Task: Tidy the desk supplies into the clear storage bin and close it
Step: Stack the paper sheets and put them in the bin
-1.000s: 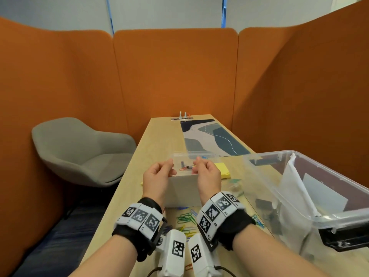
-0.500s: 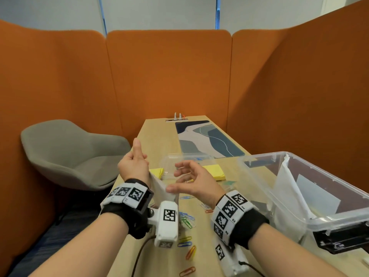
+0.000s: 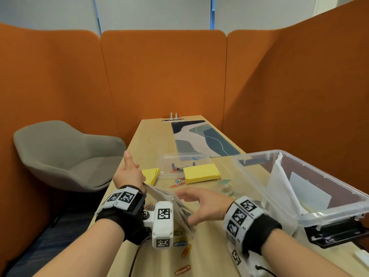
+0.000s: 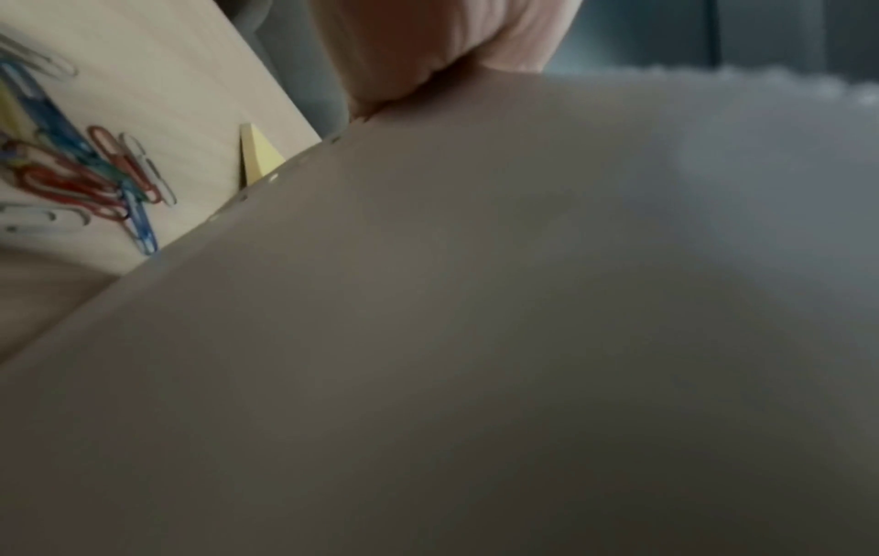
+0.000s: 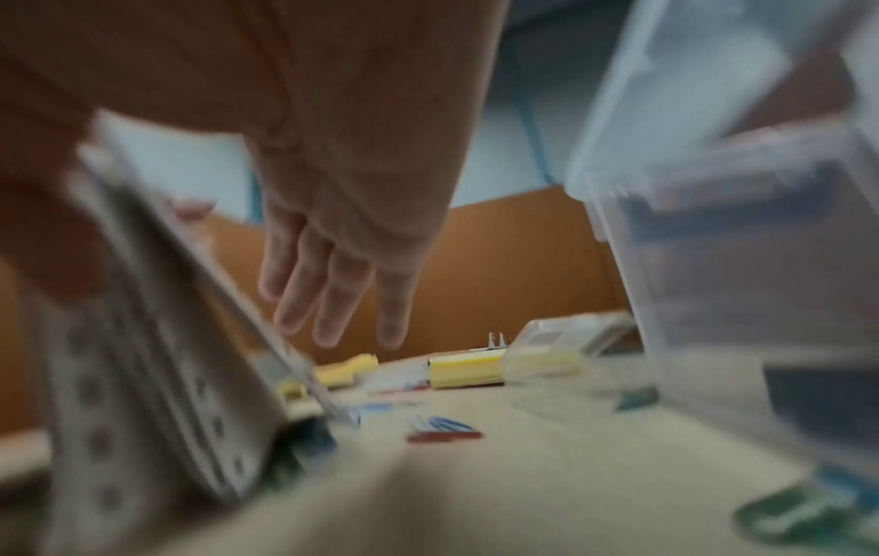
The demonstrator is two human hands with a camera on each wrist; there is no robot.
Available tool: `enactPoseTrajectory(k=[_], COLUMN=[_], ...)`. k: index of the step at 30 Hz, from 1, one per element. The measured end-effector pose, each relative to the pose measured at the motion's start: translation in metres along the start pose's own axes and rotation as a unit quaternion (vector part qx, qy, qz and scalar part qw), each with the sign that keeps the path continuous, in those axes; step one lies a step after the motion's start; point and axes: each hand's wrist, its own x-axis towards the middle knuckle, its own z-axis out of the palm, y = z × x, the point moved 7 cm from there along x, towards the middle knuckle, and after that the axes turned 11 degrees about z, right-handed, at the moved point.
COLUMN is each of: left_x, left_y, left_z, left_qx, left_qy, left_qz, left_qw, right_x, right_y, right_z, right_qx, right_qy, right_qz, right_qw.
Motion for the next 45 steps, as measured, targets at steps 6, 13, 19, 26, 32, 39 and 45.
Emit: enactPoseTrajectory(k=[6, 13, 19, 26, 32, 39, 45], left_x=[-0.004, -0.034, -0.028, -0.017, -0.034, -0.046, -0.054], left_y=[-0.005, 0.010, -0.003, -0.003, 0.007, -0.011, -0.032], left_z=[0.015, 0.049, 0.043, 0.032, 0.050, 0.050, 0.042], left_qx=[-0.036, -0.040, -0.029, -0.034, -0.069, 0.052, 0.108], left_qy=[-0.067, -0.356, -0.266, -0.193, -0.295, -0.493, -0.524], left_qz=[-0.032, 0.055, 0.086, 0.103, 0.060, 0.030, 0.027], left_qw=[0.997, 0.932, 0.960, 0.975, 0.951, 0.868, 0.844], right_x=[0.001, -0.010, -0.005, -0.019, -0.009, -0.006, -0.002], right_y=[0.004, -0.003, -0.012, -0.001, 0.009, 0.024, 0.030], right_z=[-0.026, -0.061, -0.030, 0.000, -0.040, -0.050, -0.039], right_qx=[0.027, 0.288, 0.337, 0.189, 0.281, 0.340, 0.357], right_qy=[0.194, 0.211, 0.089, -0.028, 0.195, 0.194, 0.190], right_qz=[0.003, 0.010, -0.014, -0.017, -0.002, -0.010, 0.002], right_qw=[0.981, 0.934, 0.937, 0.981, 0.940, 0.920, 0.915])
